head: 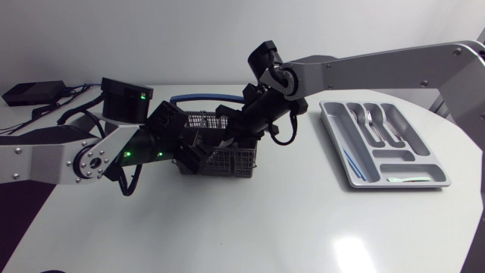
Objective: Unload the cutlery basket into the drawer organizer.
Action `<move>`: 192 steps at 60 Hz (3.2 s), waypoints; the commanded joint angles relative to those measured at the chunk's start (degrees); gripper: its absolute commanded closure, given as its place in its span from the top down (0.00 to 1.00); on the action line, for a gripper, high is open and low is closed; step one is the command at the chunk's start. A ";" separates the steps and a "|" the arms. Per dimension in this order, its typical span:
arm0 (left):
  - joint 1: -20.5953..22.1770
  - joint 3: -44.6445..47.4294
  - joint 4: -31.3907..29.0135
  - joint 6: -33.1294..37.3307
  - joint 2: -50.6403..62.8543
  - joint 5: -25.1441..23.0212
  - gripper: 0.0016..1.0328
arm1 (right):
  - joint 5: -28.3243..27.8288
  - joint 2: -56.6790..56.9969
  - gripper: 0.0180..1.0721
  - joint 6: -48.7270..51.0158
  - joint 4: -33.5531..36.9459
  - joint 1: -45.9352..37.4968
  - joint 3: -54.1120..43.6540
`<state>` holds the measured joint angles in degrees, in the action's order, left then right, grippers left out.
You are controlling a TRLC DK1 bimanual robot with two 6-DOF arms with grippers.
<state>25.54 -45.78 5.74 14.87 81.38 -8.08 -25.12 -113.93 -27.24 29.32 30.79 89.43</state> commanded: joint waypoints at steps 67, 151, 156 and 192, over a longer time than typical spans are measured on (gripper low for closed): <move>-1.28 3.59 -1.61 0.77 -8.26 -0.10 0.89 | 0.25 11.89 0.06 9.23 0.12 4.28 -4.44; 16.21 -5.37 -23.93 9.82 -7.12 -20.58 0.77 | -24.71 42.39 0.06 37.62 12.87 -0.90 -33.71; 16.12 -5.46 -24.46 10.61 -7.03 -21.54 0.60 | -24.71 42.74 0.06 37.79 12.95 -0.29 -33.88; 16.12 -5.64 -26.13 11.05 -6.94 -23.83 0.03 | -24.62 45.11 0.07 39.55 13.75 -0.64 -35.11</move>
<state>41.56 -49.58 -19.90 25.61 73.47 -31.90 -49.25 -69.95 11.00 42.17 30.26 56.12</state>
